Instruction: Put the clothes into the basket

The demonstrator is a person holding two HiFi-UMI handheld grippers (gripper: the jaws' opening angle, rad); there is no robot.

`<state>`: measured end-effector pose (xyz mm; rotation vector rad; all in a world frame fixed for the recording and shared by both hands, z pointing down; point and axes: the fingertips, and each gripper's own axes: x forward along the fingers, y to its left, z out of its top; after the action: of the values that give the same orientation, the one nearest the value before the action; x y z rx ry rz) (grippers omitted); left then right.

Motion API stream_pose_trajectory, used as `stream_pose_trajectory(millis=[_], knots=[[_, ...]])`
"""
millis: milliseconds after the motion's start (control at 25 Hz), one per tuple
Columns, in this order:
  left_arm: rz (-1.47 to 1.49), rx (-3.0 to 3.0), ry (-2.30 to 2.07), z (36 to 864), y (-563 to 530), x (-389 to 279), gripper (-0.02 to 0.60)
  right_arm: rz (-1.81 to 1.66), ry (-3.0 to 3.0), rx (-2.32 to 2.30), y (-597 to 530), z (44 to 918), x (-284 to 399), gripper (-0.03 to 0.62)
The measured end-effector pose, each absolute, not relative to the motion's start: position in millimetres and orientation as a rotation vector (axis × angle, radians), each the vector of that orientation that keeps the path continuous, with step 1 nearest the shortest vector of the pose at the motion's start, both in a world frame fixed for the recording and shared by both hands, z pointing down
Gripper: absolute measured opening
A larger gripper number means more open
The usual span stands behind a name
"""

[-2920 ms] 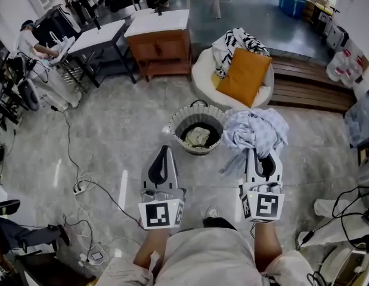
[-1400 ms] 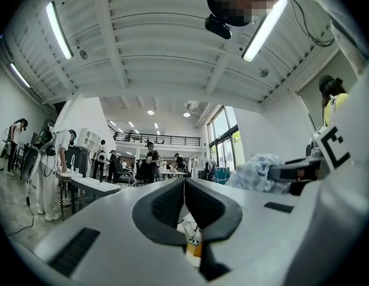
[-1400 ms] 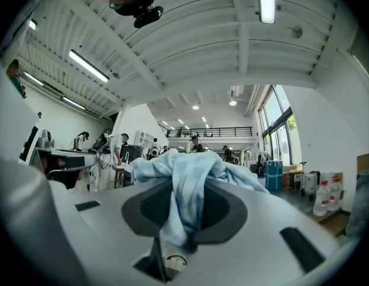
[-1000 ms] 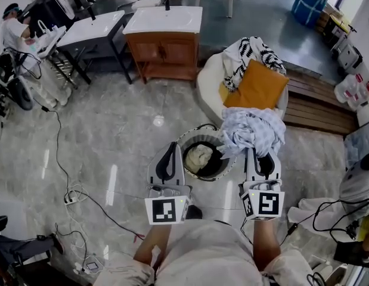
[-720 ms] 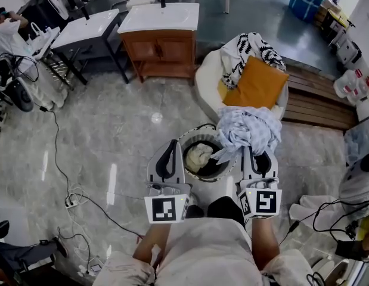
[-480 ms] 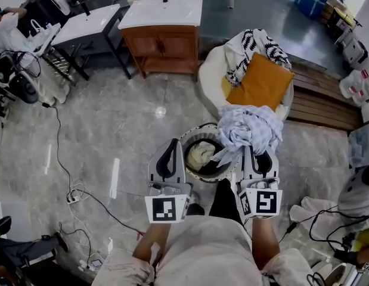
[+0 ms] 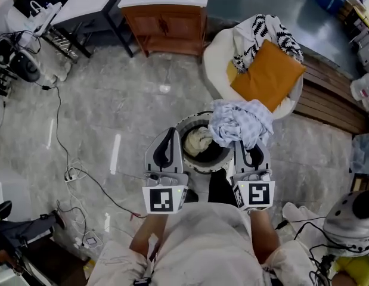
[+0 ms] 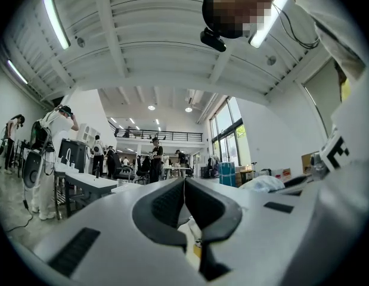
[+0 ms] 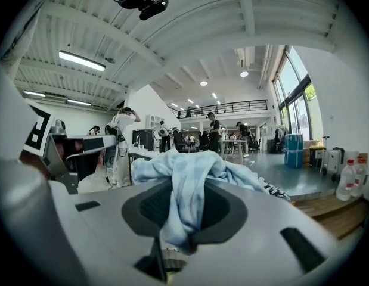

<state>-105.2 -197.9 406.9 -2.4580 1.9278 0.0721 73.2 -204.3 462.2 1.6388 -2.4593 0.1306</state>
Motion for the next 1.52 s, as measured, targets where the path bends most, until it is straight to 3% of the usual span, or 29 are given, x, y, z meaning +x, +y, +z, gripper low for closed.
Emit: stream_pose_trajectory(millis=[1040,1520], knots=[[0.029,-2.458,2.041,443.9,-239.9,-111.9,0.008,0.529,-2.086,0.947,-201.4,773.0,32.9,0.083],[-0.028,-2.480,2.034,456.9,-244.8,-112.4,0.008,0.726,-1.756,0.729,-150.1,895.4,54.4,0.083]])
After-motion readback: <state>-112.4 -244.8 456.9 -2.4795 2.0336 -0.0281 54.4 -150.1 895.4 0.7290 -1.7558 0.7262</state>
